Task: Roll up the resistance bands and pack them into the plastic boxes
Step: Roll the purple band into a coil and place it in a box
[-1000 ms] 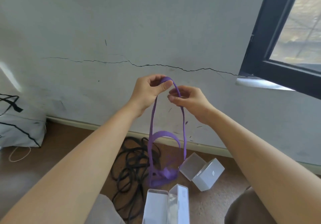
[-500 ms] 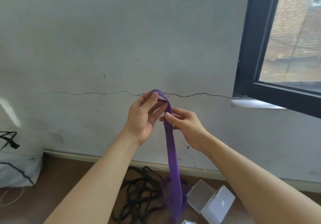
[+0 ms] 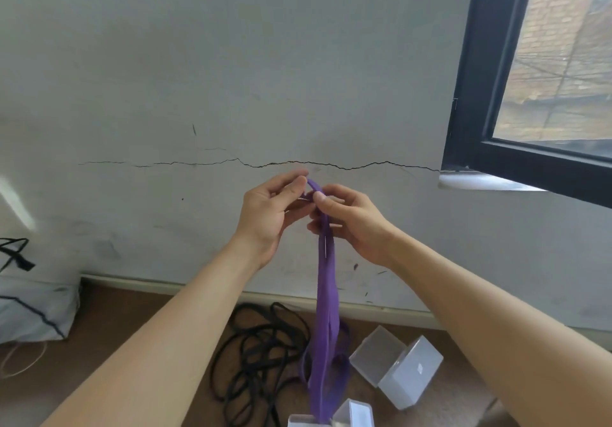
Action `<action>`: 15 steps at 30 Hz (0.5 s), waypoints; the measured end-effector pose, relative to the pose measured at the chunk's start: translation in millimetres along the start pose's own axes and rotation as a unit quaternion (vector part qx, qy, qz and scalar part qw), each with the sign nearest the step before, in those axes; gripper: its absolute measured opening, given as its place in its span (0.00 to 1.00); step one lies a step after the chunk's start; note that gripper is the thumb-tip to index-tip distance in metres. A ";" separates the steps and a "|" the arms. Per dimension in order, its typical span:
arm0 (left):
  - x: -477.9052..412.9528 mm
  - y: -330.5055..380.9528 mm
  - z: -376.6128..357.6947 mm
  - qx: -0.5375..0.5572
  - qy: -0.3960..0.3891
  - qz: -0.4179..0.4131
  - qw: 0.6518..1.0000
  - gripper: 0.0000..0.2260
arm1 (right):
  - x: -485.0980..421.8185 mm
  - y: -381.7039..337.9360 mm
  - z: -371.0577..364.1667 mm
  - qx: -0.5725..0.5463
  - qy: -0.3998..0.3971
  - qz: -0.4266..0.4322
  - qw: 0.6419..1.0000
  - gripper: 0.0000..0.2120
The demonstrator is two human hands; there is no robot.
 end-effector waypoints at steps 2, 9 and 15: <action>-1.5 -2.3 -1.0 -0.013 -0.005 0.005 1.000 0.10 | -1.3 -1.6 4.2 0.015 0.006 0.005 1.000 0.14; -2.1 -11.3 9.3 -0.188 -0.038 -0.003 0.982 0.18 | -2.3 7.0 20.8 -0.003 0.023 -0.073 0.997 0.12; 5.9 -18.3 18.8 -0.395 -0.139 -0.130 0.899 0.21 | 9.5 29.6 18.8 -0.118 -0.032 -0.176 0.977 0.10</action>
Point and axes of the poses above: each hand's wrist, its own x-axis away from the middle knuckle, its own z-axis out of the back of the hand, y = z × x, the point moved 4 cm from there along -x, towards the middle knuckle, and after that the axes turned 15 degrees about x, right-handed, at the moved point
